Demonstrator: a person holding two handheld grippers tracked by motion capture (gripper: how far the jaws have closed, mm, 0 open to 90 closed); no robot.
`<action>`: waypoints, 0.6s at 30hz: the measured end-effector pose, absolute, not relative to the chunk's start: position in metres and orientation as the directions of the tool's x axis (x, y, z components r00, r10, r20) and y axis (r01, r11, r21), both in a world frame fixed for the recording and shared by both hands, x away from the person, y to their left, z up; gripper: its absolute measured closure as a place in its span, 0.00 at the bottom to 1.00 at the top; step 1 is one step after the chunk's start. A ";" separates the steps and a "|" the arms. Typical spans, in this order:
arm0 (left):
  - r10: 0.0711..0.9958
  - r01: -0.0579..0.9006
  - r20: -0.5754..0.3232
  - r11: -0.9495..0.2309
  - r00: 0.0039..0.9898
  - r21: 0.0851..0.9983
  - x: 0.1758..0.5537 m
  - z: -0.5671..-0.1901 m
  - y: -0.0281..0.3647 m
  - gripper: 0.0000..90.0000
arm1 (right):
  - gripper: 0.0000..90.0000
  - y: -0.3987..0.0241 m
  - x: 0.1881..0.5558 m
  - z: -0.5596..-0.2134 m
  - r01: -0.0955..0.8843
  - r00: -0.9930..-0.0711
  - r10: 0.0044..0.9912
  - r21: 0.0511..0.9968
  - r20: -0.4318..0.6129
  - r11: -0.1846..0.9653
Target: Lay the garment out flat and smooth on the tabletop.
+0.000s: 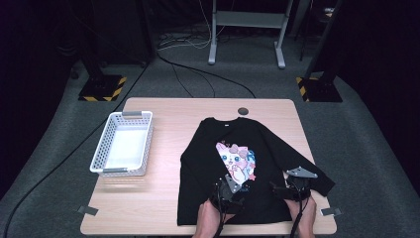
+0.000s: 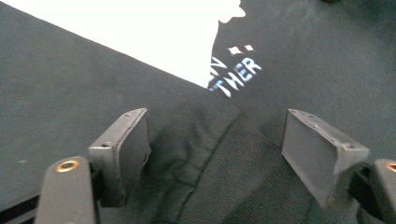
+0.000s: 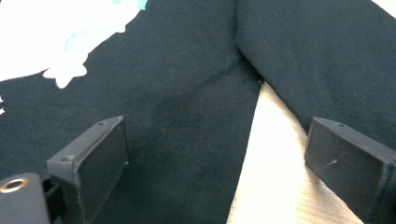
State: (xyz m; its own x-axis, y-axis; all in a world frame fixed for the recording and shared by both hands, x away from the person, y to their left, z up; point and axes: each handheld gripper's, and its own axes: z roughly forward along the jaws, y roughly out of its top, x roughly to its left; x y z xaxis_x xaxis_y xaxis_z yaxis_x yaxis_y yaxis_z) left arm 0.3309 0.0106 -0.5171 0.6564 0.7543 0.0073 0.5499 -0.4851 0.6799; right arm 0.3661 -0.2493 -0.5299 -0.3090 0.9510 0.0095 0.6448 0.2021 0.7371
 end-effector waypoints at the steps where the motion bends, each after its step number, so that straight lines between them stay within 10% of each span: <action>1: 0.749 0.549 -0.001 -0.485 0.662 0.681 0.331 -0.517 0.011 0.29 | 0.06 -0.249 0.366 -0.530 0.645 -0.308 0.951 0.737 0.010 0.201; 18: 0.746 0.518 -0.025 -0.437 0.666 0.736 0.332 -0.518 0.037 0.91 | 0.07 -0.250 0.366 -0.530 0.646 -0.301 0.954 0.738 0.011 0.195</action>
